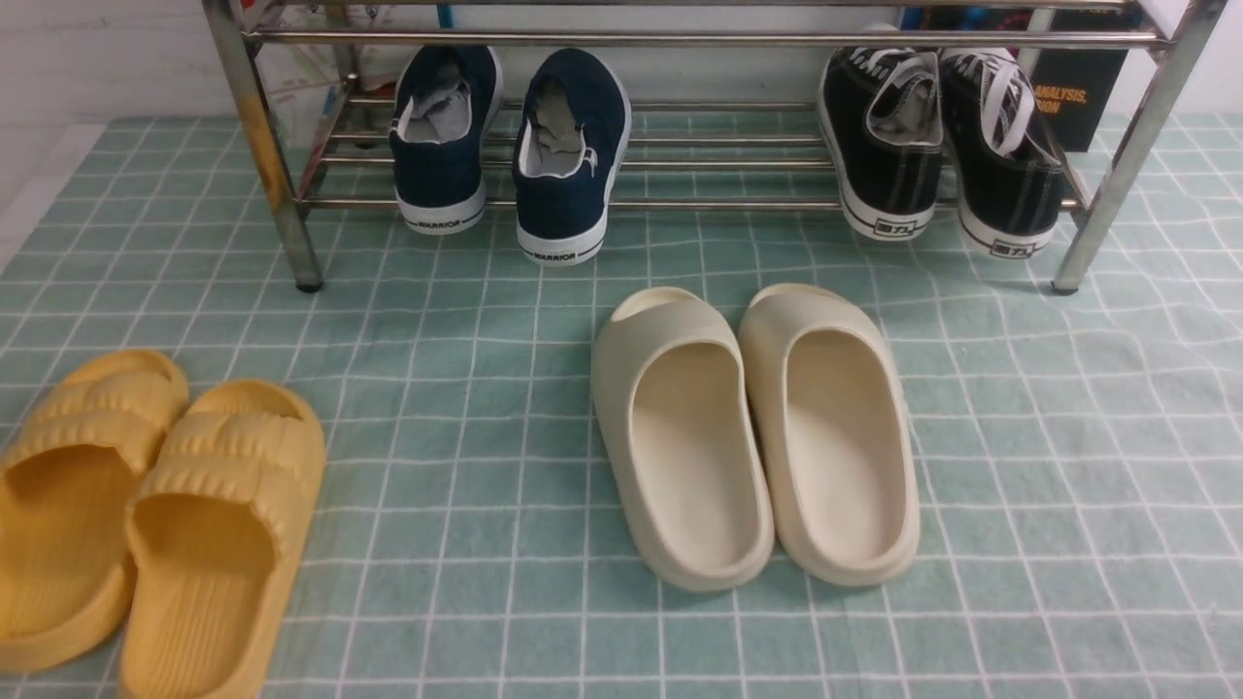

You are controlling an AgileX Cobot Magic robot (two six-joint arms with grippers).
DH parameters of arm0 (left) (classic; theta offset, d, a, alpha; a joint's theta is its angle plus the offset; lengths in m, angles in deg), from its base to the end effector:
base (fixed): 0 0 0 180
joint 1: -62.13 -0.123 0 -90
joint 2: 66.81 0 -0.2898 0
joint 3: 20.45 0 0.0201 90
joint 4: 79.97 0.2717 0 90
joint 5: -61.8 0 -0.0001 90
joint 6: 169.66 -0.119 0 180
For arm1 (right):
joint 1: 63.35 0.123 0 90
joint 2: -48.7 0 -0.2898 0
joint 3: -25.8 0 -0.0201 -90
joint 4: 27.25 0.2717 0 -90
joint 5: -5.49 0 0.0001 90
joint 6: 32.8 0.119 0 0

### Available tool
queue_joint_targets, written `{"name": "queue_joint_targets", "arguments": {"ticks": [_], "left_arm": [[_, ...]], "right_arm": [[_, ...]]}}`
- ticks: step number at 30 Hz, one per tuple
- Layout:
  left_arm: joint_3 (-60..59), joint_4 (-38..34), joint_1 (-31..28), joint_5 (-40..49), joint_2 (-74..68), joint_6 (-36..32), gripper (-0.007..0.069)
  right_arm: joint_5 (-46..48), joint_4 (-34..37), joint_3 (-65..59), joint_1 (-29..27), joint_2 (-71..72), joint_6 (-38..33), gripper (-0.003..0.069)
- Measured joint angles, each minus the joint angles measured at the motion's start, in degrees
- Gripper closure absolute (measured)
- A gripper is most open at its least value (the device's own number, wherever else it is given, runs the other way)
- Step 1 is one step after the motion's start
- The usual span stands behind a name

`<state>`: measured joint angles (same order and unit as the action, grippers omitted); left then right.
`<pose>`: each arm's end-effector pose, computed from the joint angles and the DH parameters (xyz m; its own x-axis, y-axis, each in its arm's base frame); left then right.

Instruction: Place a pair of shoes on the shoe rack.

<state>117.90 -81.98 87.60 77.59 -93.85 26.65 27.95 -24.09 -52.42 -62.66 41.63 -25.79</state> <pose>0.0953 -0.0467 0.3836 -0.0547 -0.3207 -0.9456 0.4438 0.8405 -0.3107 0.0948 0.0037 0.1647 -0.3053 0.1688 -0.9372 0.0209 0.9851 0.1706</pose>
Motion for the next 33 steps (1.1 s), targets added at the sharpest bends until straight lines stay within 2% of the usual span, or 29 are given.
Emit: {"name": "queue_joint_targets", "arguments": {"ticks": [6, 15, 18, 22, 24, 25, 28, 30, 33], "left_arm": [[-4.0, -0.2, 0.0, 11.4, 0.0, 0.2, 0.0638], [-6.0, -0.4, 0.0, 14.0, 0.0, 0.3, 0.0638], [-8.4, -1.7, 0.0, 10.6, 1.5, 0.3, 0.0638], [-14.0, -2.0, -1.7, 7.9, 11.0, 0.3, 0.0638], [-16.8, -0.5, -3.1, 6.1, 14.8, 0.3, 0.0638], [-20.3, 2.5, -4.9, 3.9, 17.9, 0.4, 0.0638], [-26.9, 6.1, -8.0, -0.5, 19.9, 1.9, 0.0638], [-33.3, 7.7, -10.7, -5.1, 20.1, 5.4, 0.0638], [-36.9, 8.5, -12.4, -4.2, 20.1, 9.1, 0.0638]], "right_arm": [[0.0, 0.0, 0.0, 0.0, 0.0, 0.0, 0.0412], [0.0, 0.0, 0.0, 0.0, 0.0, 0.0, 0.0412], [0.0, 0.0, 0.0, 0.0, 0.0, 0.0, 0.0412], [0.0, 0.0, 0.0, 0.0, 0.0, 0.0, 0.0412], [0.0, 0.0, 0.0, 0.0, 0.0, 0.0, 0.0412], [0.0, 0.0, 0.0, 0.0, 0.0, 0.0, 0.0412], [0.0, 0.0, 0.0, 0.0, 0.0, 0.0, 0.0412], [0.0, 0.0, 0.0, 0.0, 0.0, 0.0, 0.0412], [0.0, 0.0, 0.0, 0.0, 0.0, 0.0, 0.0412]]}}
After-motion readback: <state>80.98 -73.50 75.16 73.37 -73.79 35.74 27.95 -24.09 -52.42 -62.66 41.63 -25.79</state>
